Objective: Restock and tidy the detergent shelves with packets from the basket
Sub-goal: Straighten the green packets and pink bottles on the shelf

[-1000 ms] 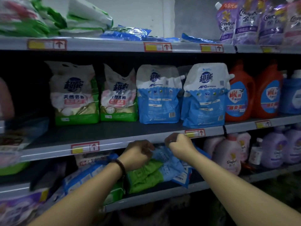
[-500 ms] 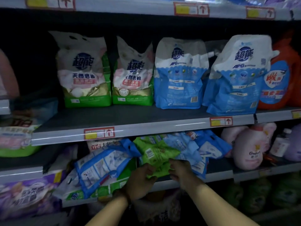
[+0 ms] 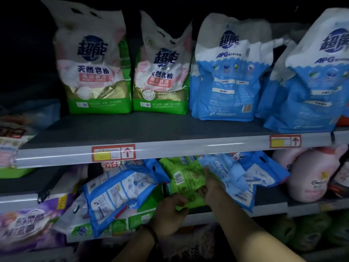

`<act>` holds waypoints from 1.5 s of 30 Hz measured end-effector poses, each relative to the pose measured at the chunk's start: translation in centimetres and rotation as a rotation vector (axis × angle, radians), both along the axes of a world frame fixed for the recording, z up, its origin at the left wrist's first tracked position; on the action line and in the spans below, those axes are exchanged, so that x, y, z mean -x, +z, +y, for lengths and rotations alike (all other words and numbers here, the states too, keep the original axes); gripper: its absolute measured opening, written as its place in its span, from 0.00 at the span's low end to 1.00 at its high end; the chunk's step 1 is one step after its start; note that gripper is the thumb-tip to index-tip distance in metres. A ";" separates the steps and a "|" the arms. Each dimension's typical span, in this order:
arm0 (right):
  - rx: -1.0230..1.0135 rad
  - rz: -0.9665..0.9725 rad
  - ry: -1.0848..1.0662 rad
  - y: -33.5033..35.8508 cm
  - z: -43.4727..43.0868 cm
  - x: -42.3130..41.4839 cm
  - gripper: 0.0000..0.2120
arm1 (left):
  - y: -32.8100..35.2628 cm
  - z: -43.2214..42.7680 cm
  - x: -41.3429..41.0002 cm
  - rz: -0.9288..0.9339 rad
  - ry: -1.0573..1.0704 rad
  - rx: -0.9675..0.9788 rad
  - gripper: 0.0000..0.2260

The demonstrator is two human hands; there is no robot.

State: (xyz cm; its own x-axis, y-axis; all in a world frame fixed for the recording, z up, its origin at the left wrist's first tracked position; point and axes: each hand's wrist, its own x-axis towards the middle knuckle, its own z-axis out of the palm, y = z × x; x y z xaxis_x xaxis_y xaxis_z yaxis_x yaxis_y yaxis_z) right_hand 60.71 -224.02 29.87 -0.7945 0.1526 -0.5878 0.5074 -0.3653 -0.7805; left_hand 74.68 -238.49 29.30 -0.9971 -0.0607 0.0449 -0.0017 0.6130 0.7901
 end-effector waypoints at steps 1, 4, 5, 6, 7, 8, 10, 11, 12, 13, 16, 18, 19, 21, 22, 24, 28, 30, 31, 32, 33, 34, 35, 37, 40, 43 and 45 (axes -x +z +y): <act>0.016 0.013 -0.007 -0.2 -0.1 0.5 0.26 | 0.0 0.0 -0.1 -0.003 0.007 -0.011 0.12; 0.036 0.037 -0.020 0.2 0.0 0.1 0.20 | -0.1 -0.2 -0.6 -0.017 0.029 -0.046 0.10; 0.054 0.043 -0.027 0.6 0.1 -0.3 0.18 | 0.0 -0.2 -0.9 -0.020 0.041 -0.066 0.07; 0.071 0.062 -0.033 1.4 0.1 -1.2 0.17 | 0.1 -0.2 -1.1 -0.014 0.053 -0.092 0.05; 0.086 0.094 -0.037 2.1 0.3 -1.8 0.15 | 0.3 -0.2 -1.5 -0.015 0.065 -0.124 0.06; 0.094 0.118 -0.041 2.9 0.6 -2.7 0.13 | 0.3 -0.3 -1.7 -0.006 0.084 -0.157 0.08; 0.098 0.161 -0.032 4.4 1.3 -4.2 0.11 | 1.1 -0.3 -2.5 0.017 0.137 -0.220 0.12; 0.104 0.186 -0.027 4.9 1.7 -4.9 0.11 | 1.7 -0.3 -2.9 0.019 0.177 -0.256 0.12; 0.098 0.204 -0.011 5.6 2.2 -5.9 0.12 | 2.2 -0.2 -3.3 0.026 0.213 -0.312 0.11; 0.092 0.224 0.010 6.1 2.8 -6.8 0.14 | 2.7 -0.2 -3.7 0.025 0.252 -0.360 0.09; 0.028 0.270 0.111 7.3 4.7 -10.3 0.18 | 4.7 -0.1 -5.6 0.081 0.313 -0.456 0.08; -0.009 0.293 0.198 7.9 5.5 -13.1 0.18 | 6.3 0.1 -7.5 0.066 0.275 -0.501 0.08; -0.027 0.294 0.223 8.2 5.8 -14.4 0.22 | 6.7 0.1 -8.6 0.031 0.249 -0.497 0.08; -0.003 0.305 0.275 9.0 5.9 -17.2 0.28 | 6.8 -0.2 -10.5 -0.091 0.195 -0.525 0.12; 0.014 0.314 0.315 9.3 5.9 -18.7 0.25 | 6.5 -0.6 -11.4 -0.170 0.157 -0.565 0.21; 0.039 0.303 0.409 10.2 5.3 -21.5 0.19 | 6.1 -1.4 -13.6 -0.336 0.107 -0.761 0.27; 0.070 0.347 0.564 11.9 2.7 -26.2 0.19 | 5.0 -3.8 -18.6 -0.347 0.159 -0.979 0.25; 0.038 0.391 0.560 12.1 0.8 -27.7 0.19 | 4.0 -4.9 -21.1 -0.232 0.233 -1.065 0.27; 0.011 0.411 0.563 12.0 -0.1 -28.4 0.18 | 3.8 -5.4 -22.5 -0.175 0.280 -1.076 0.25; -0.010 0.424 0.579 12.0 -1.0 -29.0 0.18 | 3.7 -6.3 -23.7 -0.121 0.340 -1.081 0.21; -0.016 0.423 0.613 11.8 -1.9 -29.5 0.18 | 3.7 -7.2 -24.8 -0.077 0.393 -1.094 0.18; -0.019 0.422 0.659 11.5 -2.9 -30.0 0.18 | 3.8 -8.3 -25.9 -0.035 0.431 -1.102 0.17; -0.028 0.420 0.711 11.2 -3.8 -30.5 0.19 | 3.9 -9.5 -26.9 0.004 0.451 -1.103 0.18; -0.070 0.441 0.839 10.4 -5.8 -31.8 0.21 | 4.0 -11.9 -28.7 0.064 0.492 -1.080 0.20; -0.130 0.515 1.021 8.7 -9.1 -33.5 0.32 | 4.1 -15.3 -30.9 0.135 0.568 -1.075 0.18; -0.107 0.536 1.139 7.6 -12.6 -34.6 0.36 | 4.5 -18.5 -32.7 0.168 0.636 -1.087 0.19; -0.102 0.533 1.187 7.4 -14.7 -35.2 0.32 | 4.8 -20.7 -33.8 0.179 0.660 -1.085 0.20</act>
